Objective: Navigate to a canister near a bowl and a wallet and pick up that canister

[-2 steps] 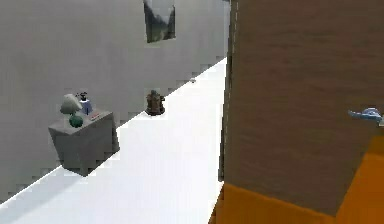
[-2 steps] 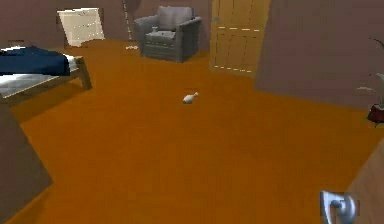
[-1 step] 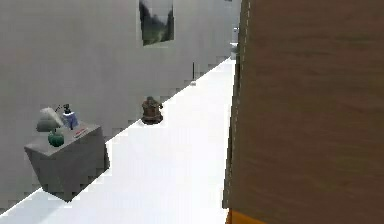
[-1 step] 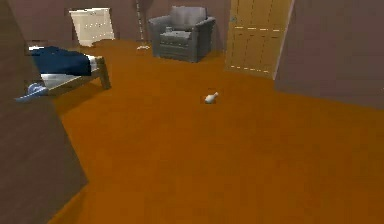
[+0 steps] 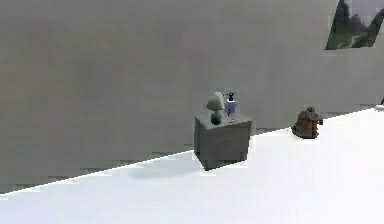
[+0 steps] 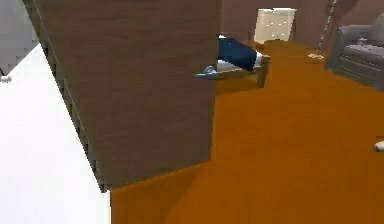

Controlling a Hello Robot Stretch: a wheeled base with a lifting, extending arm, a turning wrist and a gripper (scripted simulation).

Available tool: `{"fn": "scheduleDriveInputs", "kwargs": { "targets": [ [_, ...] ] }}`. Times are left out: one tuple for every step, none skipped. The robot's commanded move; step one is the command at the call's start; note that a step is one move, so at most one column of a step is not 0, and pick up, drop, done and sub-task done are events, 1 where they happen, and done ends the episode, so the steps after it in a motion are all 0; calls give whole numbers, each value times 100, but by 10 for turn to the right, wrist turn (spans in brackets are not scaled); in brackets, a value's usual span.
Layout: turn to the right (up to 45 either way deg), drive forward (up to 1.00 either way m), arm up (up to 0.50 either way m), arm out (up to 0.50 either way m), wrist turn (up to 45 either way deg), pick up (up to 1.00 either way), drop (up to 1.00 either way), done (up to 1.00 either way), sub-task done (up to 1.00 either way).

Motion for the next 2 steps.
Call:
{"fn": "scheduleDriveInputs", "kwargs": {
  "targets": [
    [-420,0,0,0,0,0,0,0,0],
    [0,95,0,0,0,0,0,0,0]
  ]
}}
